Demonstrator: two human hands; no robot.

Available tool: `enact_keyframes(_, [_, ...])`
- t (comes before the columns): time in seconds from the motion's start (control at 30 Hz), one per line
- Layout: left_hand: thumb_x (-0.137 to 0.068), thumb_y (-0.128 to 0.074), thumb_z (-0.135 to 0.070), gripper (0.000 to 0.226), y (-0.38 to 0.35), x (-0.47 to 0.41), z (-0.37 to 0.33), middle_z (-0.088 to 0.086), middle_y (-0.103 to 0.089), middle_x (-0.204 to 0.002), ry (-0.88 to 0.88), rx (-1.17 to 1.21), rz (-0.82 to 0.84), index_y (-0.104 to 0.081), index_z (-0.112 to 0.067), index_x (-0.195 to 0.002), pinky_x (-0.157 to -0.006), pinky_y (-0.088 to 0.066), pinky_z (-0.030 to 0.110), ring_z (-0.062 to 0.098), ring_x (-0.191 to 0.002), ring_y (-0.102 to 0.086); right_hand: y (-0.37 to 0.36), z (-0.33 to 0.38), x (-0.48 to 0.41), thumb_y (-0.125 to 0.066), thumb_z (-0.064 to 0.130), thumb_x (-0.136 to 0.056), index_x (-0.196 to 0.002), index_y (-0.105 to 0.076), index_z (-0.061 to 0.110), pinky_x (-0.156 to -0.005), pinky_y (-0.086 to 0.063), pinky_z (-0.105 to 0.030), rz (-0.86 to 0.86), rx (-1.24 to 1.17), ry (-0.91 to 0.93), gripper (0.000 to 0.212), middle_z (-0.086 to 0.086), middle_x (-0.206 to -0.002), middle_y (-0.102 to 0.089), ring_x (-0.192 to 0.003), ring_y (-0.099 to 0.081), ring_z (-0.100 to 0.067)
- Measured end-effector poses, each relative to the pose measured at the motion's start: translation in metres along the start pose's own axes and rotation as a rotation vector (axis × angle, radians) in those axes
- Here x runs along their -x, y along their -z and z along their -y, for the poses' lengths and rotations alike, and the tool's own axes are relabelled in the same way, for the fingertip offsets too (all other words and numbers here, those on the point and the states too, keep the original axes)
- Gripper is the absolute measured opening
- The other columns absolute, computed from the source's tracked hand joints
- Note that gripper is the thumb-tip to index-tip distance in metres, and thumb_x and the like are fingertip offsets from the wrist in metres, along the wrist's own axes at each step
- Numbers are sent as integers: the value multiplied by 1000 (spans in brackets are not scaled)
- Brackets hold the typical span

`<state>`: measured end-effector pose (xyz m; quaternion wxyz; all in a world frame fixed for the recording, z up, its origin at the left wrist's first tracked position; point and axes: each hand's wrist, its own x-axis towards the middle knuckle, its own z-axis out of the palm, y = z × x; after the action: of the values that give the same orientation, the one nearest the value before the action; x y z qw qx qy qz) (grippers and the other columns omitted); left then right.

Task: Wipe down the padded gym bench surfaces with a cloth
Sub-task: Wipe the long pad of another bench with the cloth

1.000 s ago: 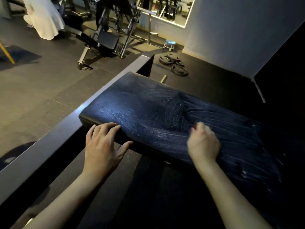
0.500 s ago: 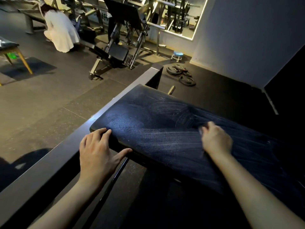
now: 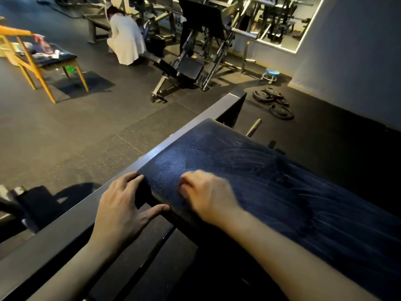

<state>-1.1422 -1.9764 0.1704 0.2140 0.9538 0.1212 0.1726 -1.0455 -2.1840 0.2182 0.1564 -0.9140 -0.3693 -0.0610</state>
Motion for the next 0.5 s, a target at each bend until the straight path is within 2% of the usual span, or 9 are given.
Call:
enact_keyframes(0.13, [-61,-49,-95,111,5,-3,-3,1,-59,-138,32,-42,32,-65,-13,-134,-105,-47,46,24,-125,-56,22,-114,-58,-48,39,-103,-116,-58,22,-77,-44,-39,-55,192,-453,24,-10,-114,-66,-104,-64,-33])
enact_keyframes(0.17, [-61,-49,-95,111,6,-3,-4,0,-59,-138,40,-46,36,-65,-13,-134,-106,-47,46,24,-126,-56,24,-131,-74,-48,37,-104,-118,-57,19,-80,-44,-40,-63,222,-527,24,-12,-117,-66,-107,-63,-35])
enact_keyframes(0.23, [-61,-49,-95,112,5,-2,-6,-1,-58,-140,57,-47,41,-64,-13,-135,-107,-47,44,23,-128,-55,17,-120,-96,-48,31,-104,-120,-56,16,-85,-46,-42,-97,216,-541,23,-15,-121,-64,-111,-61,-37])
enact_keyframes(0.33, [-60,-49,-96,113,8,-2,-7,-2,-55,-144,75,-26,58,-62,-16,-138,-108,-46,43,21,-132,-51,-15,-37,-92,-49,30,-102,-112,-57,19,-71,-40,-38,-65,76,-319,17,-11,-110,-64,-100,-63,-33])
enact_keyframes(0.4, [-61,-49,-96,113,10,-1,-7,-3,-52,-147,73,-40,76,-59,-18,-142,-108,-47,43,20,-133,-50,-19,18,-63,-49,30,-101,-105,-58,19,-65,-36,-35,12,11,-6,14,-8,-98,-62,-89,-61,-31])
enact_keyframes(0.47, [-62,-49,-96,112,9,-1,-7,-2,-52,-147,65,-52,75,-59,-18,-142,-107,-47,42,20,-133,-51,-14,26,-37,-51,34,-97,-100,-60,20,-62,-43,-37,26,-10,210,17,-5,-88,-61,-80,-62,-30])
enact_keyframes(0.5, [-62,-49,-96,113,9,-1,-6,-2,-53,-146,70,-48,73,-59,-18,-142,-107,-47,43,21,-132,-51,-11,11,-33,-50,37,-97,-100,-62,22,-63,-47,-39,9,-17,241,20,-4,-88,-62,-81,-63,-30])
